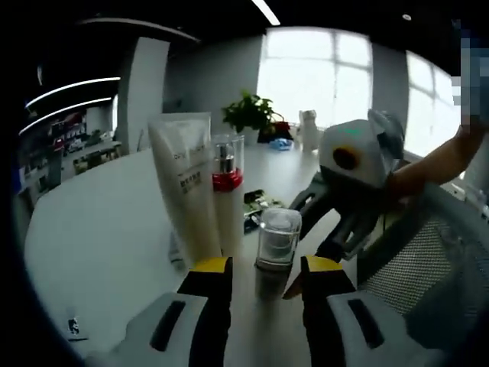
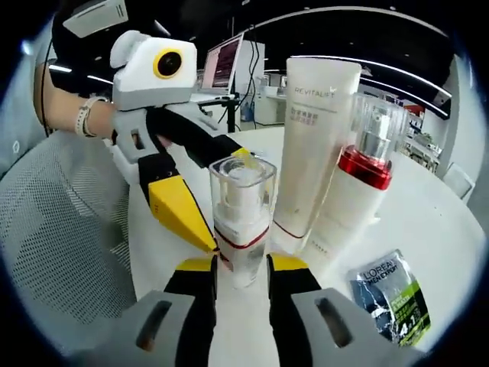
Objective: Arrange the skincare products in the storage area until every visible bottle or jar stands upright without overlapping.
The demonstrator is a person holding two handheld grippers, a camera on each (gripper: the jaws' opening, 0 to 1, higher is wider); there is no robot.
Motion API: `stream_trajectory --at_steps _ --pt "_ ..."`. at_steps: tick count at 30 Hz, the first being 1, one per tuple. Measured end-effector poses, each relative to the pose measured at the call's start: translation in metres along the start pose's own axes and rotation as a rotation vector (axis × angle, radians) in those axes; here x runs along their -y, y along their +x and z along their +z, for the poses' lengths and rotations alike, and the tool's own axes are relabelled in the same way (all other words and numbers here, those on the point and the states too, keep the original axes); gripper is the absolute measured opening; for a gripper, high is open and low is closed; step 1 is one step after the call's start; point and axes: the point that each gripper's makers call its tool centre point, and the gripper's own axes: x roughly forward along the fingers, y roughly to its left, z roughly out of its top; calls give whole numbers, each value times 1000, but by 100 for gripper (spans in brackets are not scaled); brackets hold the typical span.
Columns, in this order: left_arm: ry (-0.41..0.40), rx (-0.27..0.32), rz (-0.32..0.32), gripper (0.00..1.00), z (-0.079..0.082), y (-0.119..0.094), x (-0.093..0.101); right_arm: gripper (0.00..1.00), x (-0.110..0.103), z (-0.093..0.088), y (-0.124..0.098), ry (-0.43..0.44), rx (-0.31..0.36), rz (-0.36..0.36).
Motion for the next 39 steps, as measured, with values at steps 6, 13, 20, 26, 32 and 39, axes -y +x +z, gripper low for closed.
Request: stream_trajectory --at_steps 6,13,20,26,32,39 --pt "-15 -50 8 30 -8 -2 -4 27 -1 11 -18 57 42 -36" --pt "13 -138 -5 28 -18 -5 -3 27 -8 28 -35 69 102 -63" --pt "19 -233 -18 23 -33 3 5 27 -3 49 -30 70 160 -54" --pt "-19 -254 -16 21 -34 3 5 28 -3 55 -20 50 165 -18" --pt "-27 -262 -19 17 -34 4 5 22 -3 57 -19 40 170 -7" --pt "-36 -263 -18 18 -33 11 5 21 8 54 -24 35 170 -62"
